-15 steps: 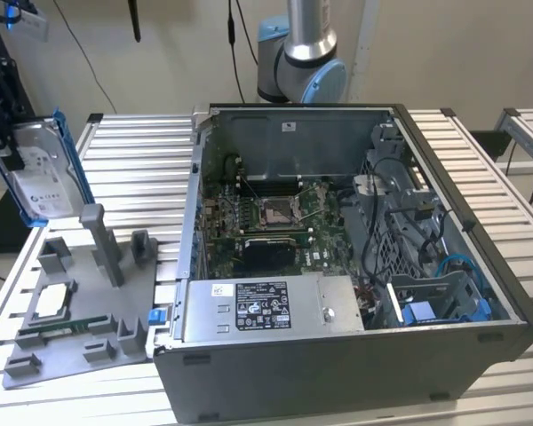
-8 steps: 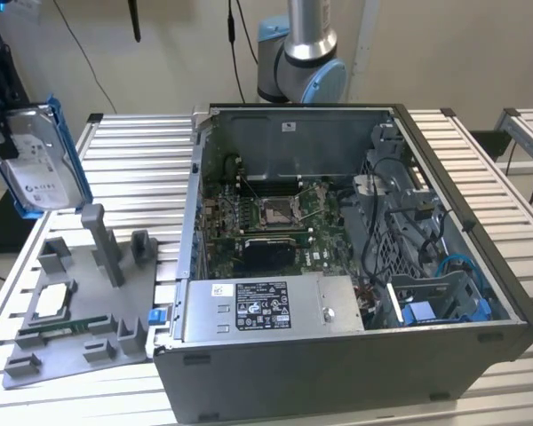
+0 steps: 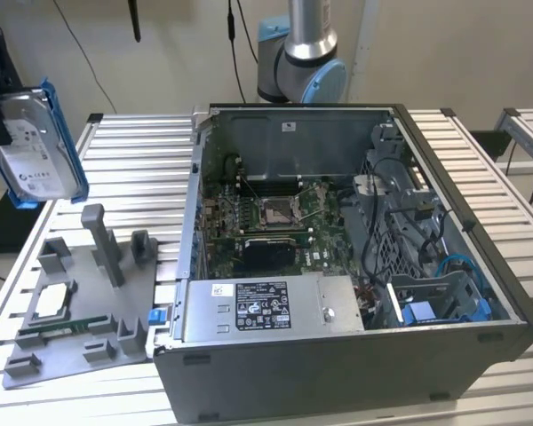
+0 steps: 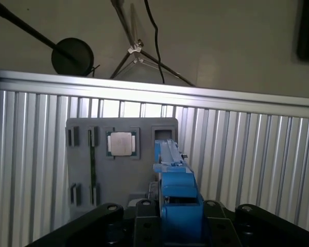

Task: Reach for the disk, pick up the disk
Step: 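Pick up the disk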

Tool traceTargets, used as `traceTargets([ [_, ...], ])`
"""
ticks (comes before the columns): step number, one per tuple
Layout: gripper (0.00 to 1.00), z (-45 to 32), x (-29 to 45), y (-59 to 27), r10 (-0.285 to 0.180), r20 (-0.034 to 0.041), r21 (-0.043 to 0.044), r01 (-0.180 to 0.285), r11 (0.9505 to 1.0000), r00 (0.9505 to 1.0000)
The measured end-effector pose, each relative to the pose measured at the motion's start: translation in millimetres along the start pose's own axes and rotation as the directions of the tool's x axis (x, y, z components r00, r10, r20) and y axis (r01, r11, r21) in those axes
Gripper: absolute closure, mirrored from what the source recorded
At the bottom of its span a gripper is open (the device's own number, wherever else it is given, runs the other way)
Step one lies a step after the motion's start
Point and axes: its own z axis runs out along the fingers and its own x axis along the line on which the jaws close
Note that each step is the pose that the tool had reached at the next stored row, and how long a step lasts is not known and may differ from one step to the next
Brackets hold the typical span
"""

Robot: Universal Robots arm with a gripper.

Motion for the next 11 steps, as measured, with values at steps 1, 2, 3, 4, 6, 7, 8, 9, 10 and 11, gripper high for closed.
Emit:
traceTargets([
  [1, 1.0, -2.4, 0.0, 0.0, 0.0, -0.0001, 0.0, 0.0, 1.0, 1.0],
  [2, 1.0, -4.7, 0.0, 0.0, 0.0, -0.0003, -0.0001, 0.0, 1.0, 1.0],
  [3, 1.0, -6.9, -0.1, 0.0, 0.0, -0.0004, -0.0002, 0.0, 1.0, 1.0],
  [4, 1.0, -9.1, -0.1, 0.0, 0.0, -0.0005, 0.0, 0.0, 1.0, 1.0],
  [6, 1.0, -13.7, -0.2, 0.0, 0.0, -0.0006, 0.0, 0.0, 1.0, 1.0],
  [7, 1.0, -16.2, -0.2, 0.0, 0.0, -0.0007, -0.0001, 0.0, 1.0, 1.0],
  [8, 1.0, -18.8, -0.2, 0.0, 0.0, -0.0009, -0.0002, 0.0, 1.0, 1.0],
  [9, 1.0, -21.0, -0.3, -0.1, 0.0, -0.001, -0.0002, 0.0, 1.0, 1.0],
  [10, 1.0, -23.3, -0.3, -0.1, 0.0, -0.001, -0.0001, 0.0, 1.0, 1.0],
  [11, 1.0, -25.6, -0.3, 0.0, 0.0, -0.0011, -0.0001, 0.0, 1.0, 1.0],
])
